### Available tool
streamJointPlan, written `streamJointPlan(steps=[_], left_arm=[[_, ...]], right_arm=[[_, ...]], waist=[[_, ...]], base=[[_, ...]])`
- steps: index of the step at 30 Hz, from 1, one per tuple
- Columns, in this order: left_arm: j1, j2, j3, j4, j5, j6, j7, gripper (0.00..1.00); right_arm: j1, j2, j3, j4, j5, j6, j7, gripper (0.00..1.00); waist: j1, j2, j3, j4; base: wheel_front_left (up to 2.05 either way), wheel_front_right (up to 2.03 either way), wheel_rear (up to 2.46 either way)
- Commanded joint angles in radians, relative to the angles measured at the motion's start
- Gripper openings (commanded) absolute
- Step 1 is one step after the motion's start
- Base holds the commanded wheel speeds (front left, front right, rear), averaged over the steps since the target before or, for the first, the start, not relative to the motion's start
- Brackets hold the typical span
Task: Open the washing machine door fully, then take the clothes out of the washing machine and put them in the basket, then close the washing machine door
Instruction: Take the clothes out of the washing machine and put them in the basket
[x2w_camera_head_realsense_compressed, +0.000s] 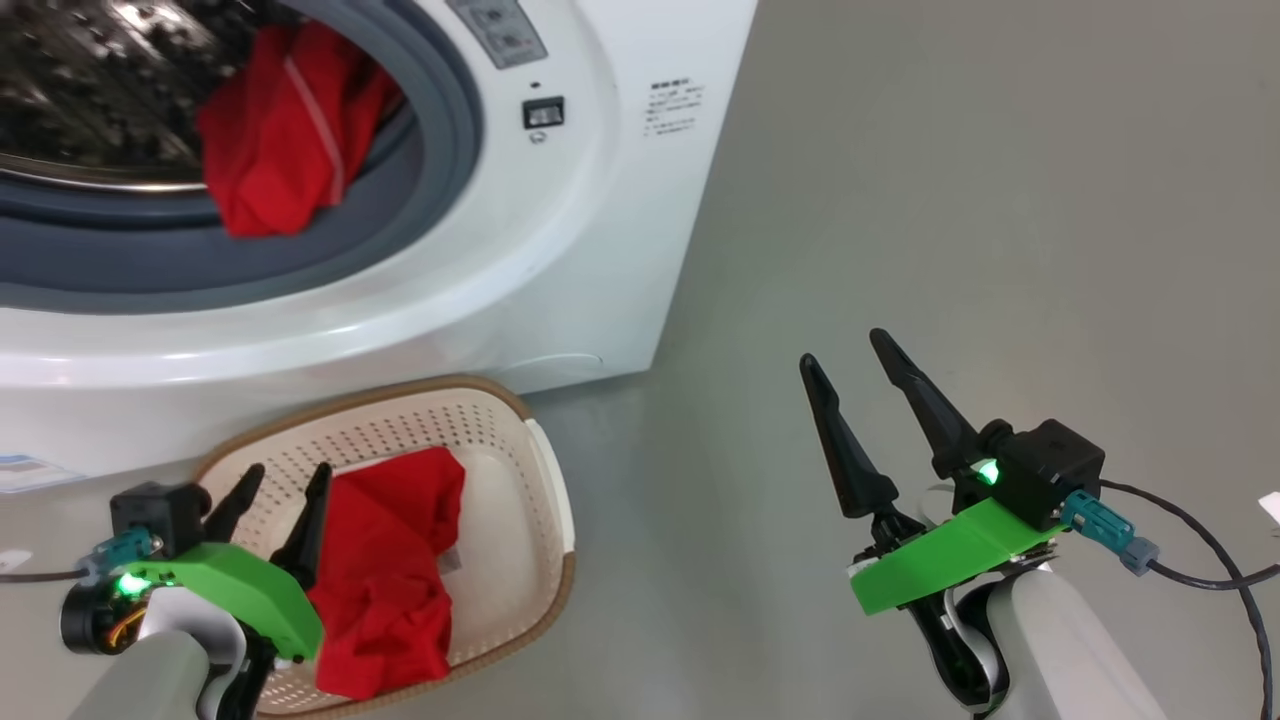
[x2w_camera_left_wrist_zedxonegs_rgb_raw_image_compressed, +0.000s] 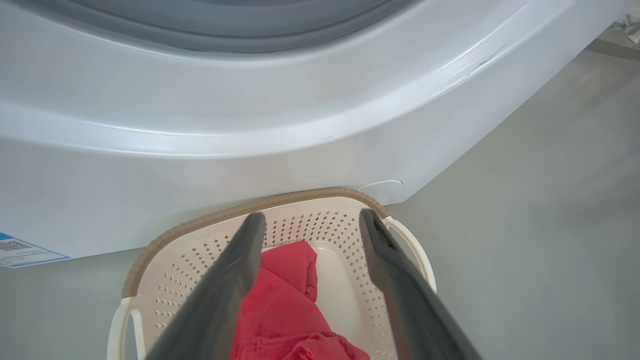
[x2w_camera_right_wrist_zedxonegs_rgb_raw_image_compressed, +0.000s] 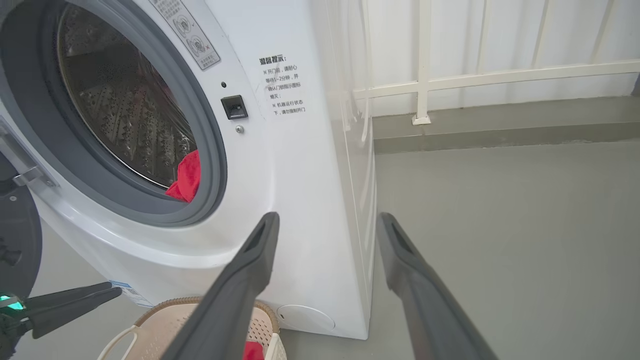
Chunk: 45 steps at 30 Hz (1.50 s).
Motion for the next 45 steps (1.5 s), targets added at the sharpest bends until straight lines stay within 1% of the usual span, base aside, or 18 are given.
streamJointPlan(steps=[1, 8, 9, 14, 15, 21, 27, 36, 41, 45], left_arm=[[0.012, 0.041, 0.048, -0.031, 0.015, -0.003, -0.012, 1.0], [0.085, 0.044, 0.162, -0.151, 0.081, -0.003, -0.012, 1.0], [0.085, 0.044, 0.162, -0.151, 0.081, -0.003, -0.012, 1.0], [0.158, 0.031, 0.284, -0.267, 0.131, -0.001, -0.012, 1.0], [0.187, 0.025, 0.319, -0.309, 0.154, 0.004, -0.012, 1.0], [0.266, 0.003, 0.399, -0.431, 0.201, 0.02, -0.012, 1.0], [0.331, -0.003, 0.445, -0.543, 0.229, 0.045, -0.012, 1.0], [0.409, 0.018, 0.492, -0.676, 0.227, 0.092, -0.01, 1.0], [0.429, 0.022, 0.498, -0.718, 0.22, 0.108, 0.002, 1.0], [0.437, 0.019, 0.494, -0.734, 0.215, 0.114, 0.007, 1.0]], right_arm=[[-0.006, 0.006, 0.016, -0.017, -0.001, 0.002, -0.005, 1.0], [0.005, 0.006, 0.0, 0.005, -0.008, 0.002, -0.005, 1.0], [0.005, 0.006, 0.0, 0.005, -0.008, 0.002, -0.005, 1.0], [0.02, 0.006, -0.012, 0.015, -0.012, 0.002, -0.005, 1.0], [0.026, 0.006, -0.014, 0.019, -0.013, 0.002, -0.005, 1.0], [0.043, 0.003, -0.019, 0.028, -0.013, 0.002, -0.005, 1.0], [0.06, -0.017, -0.021, 0.026, 0.0, 0.002, -0.005, 1.0], [0.072, -0.042, -0.024, 0.025, 0.009, 0.002, -0.005, 1.0], [0.075, -0.049, -0.024, 0.021, 0.009, 0.002, -0.005, 1.0], [0.077, -0.053, -0.022, 0.022, 0.011, 0.002, -0.005, 1.0]], waist=[[0.0, -0.0001, -0.029, 0.025], [0.0, -0.0001, -0.09, 0.066], [0.0, -0.0001, -0.09, 0.066], [0.0, -0.0001, -0.131, 0.094], [0.0, -0.0001, -0.145, 0.105], [0.0, -0.0001, -0.184, 0.13], [0.0, -0.0001, -0.217, 0.15], [0.0, -0.0001, -0.245, 0.16], [0.0, -0.0001, -0.248, 0.164], [0.0, -0.0001, -0.251, 0.164]], base=[[0.0, 0.0, 0.0], [0.0, 0.0, 0.0], [0.0, 0.0, 0.0], [0.0, 0.0, 0.0], [0.0, 0.0, 0.0], [0.0, 0.0, 0.0], [0.0, 0.0, 0.0], [0.0, 0.0, 0.0], [0.0, 0.0, 0.0], [0.0, 0.0, 0.0]])
